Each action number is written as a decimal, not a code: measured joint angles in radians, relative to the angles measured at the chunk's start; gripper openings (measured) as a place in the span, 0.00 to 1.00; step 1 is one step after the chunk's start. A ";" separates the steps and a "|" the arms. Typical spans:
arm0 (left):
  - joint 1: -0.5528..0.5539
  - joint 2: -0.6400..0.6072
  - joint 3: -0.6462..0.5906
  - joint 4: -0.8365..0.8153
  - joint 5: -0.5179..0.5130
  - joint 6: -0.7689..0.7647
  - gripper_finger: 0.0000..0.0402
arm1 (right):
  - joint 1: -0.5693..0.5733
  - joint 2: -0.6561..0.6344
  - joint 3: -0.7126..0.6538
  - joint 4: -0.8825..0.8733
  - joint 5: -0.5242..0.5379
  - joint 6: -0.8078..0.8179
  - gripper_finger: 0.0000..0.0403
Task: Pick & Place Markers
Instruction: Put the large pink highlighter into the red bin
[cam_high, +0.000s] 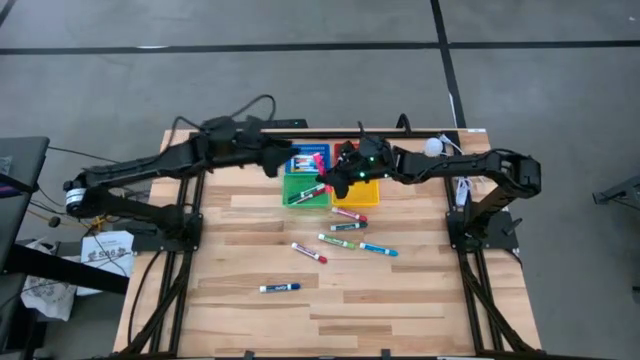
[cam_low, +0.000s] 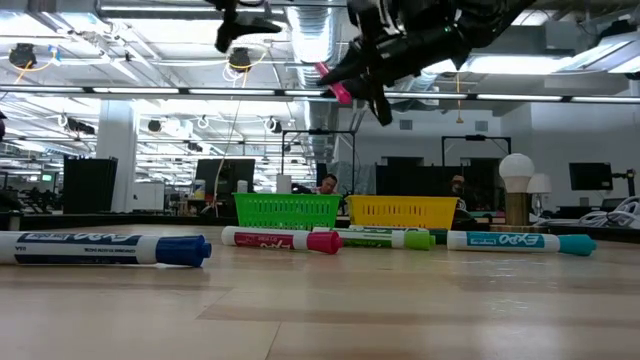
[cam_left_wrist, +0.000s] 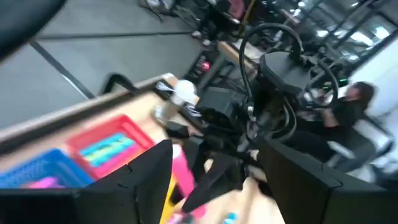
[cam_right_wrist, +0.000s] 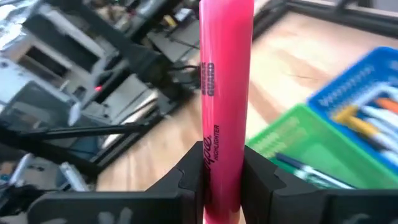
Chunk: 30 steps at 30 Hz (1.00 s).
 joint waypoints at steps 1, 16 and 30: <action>0.012 -0.015 0.000 -0.021 -0.008 0.020 0.60 | -0.014 -0.003 0.001 -0.025 -0.002 -0.003 0.14; 0.049 -0.030 -0.020 -0.122 -0.036 0.363 0.57 | -0.184 0.001 0.359 -0.793 0.294 -0.511 0.15; 0.064 -0.142 -0.404 0.200 -0.037 0.302 0.57 | -0.241 0.076 0.385 -0.863 0.311 -0.740 0.15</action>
